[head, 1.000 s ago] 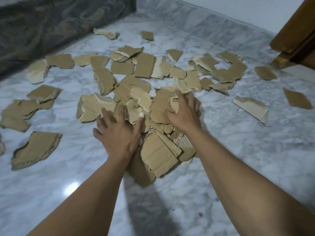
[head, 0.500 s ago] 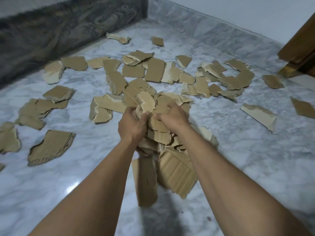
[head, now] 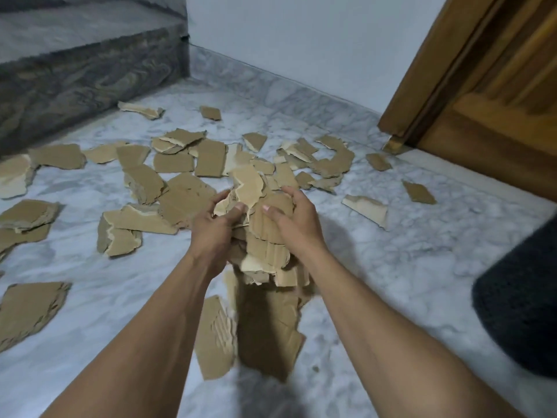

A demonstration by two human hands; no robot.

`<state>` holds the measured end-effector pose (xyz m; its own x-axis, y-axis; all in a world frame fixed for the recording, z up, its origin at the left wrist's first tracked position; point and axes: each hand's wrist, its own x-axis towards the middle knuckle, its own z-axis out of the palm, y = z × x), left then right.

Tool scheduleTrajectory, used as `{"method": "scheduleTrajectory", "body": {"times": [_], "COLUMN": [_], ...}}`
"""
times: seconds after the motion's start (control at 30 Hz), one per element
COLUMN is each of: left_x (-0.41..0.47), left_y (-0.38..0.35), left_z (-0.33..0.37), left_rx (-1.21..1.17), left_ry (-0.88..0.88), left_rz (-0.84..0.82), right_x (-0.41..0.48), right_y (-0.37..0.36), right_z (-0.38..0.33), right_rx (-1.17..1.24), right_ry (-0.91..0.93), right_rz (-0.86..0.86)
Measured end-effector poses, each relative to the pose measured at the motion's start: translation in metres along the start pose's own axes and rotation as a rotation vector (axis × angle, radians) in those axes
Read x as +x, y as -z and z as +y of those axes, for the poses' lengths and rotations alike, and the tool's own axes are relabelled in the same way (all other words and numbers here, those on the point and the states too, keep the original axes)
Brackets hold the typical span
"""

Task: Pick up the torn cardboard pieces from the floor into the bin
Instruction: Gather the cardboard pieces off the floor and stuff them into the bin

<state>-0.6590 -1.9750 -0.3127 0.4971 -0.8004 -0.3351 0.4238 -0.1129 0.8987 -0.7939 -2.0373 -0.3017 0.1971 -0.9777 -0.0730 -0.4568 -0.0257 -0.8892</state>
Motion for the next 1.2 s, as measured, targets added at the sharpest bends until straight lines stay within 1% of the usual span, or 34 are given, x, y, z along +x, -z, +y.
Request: {"method": "scheduleTrajectory", "body": {"times": [0.17, 0.37, 0.63, 0.73, 0.8, 0.93, 1.03, 1.1, 1.17, 1.2], "left_x": [-0.032, -0.075, -0.157, -0.184, -0.199, -0.215, -0.221, -0.221, -0.215, -0.211], "left_y": [-0.079, -0.195, -0.375, -0.432, -0.462, -0.497, -0.505, -0.504, -0.499, -0.495], "left_z": [0.016, 0.051, 0.078, 0.071, 0.055, 0.015, -0.004, -0.009, -0.010, -0.008], "left_rx": [-0.030, 0.007, 0.014, 0.035, 0.085, 0.240, 0.428, 0.562, 0.599, 0.602], "left_ry": [0.023, -0.071, -0.110, -0.082, -0.044, -0.019, -0.020, -0.094, -0.209, -0.258], "left_rz": [-0.172, -0.335, -0.511, -0.594, -0.646, -0.703, -0.818, -0.842, -0.798, -0.777], "right_x": [-0.016, -0.028, -0.054, -0.065, -0.077, -0.097, -0.110, -0.117, -0.121, -0.121], "right_y": [0.090, 0.210, 0.407, 0.470, 0.500, 0.534, 0.544, 0.549, 0.550, 0.549], "right_z": [-0.013, -0.032, -0.061, -0.046, -0.028, 0.020, 0.052, 0.062, 0.064, 0.063], "right_rx": [-0.070, -0.081, -0.177, -0.209, -0.220, -0.250, -0.342, -0.375, -0.338, -0.350], "right_ry": [0.031, 0.077, 0.102, 0.074, 0.025, -0.087, -0.213, -0.318, -0.394, -0.413], "right_rz": [0.234, 0.457, 0.651, 0.731, 0.765, 0.766, 0.705, 0.601, 0.486, 0.458]}}
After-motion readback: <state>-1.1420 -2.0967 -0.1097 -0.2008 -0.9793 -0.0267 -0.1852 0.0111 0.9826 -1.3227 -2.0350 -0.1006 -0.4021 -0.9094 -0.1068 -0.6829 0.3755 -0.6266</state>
